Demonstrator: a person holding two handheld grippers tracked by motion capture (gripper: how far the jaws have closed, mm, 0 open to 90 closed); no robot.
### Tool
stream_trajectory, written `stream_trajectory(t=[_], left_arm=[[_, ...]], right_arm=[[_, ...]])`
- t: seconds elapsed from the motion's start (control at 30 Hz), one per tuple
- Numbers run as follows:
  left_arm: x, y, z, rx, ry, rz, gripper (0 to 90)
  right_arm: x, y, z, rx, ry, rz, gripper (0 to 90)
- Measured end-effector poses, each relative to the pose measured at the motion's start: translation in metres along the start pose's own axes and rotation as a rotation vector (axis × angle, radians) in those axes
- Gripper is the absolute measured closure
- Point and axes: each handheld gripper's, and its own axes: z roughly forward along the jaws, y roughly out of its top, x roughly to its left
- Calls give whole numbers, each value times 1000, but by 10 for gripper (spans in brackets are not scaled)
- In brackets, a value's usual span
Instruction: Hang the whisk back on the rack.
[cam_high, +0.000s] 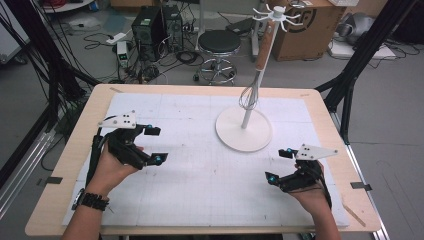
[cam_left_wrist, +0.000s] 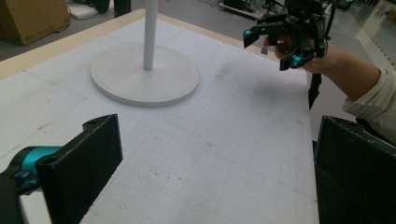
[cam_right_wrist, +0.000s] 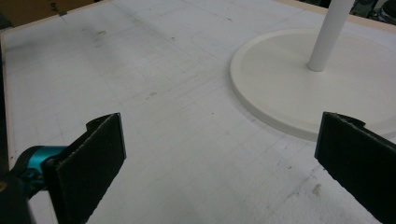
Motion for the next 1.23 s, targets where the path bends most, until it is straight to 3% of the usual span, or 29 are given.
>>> stream_trajectory(t=[0.23, 0.47, 0.8, 1.23], left_arm=[[-3, -23, -3, -1, 48, 2, 16], [-7, -41, 1, 20, 40, -3, 16], [-7, -49, -1, 17, 48, -20, 16], [-8, -51, 3, 27, 52, -10, 16]], right_arm=[[-1, -1, -2, -7, 1, 6, 7], [1, 0, -2, -2, -7, -1, 7], [2, 0, 5, 17, 3, 1, 7], [3, 0, 3, 2, 3, -3, 7]])
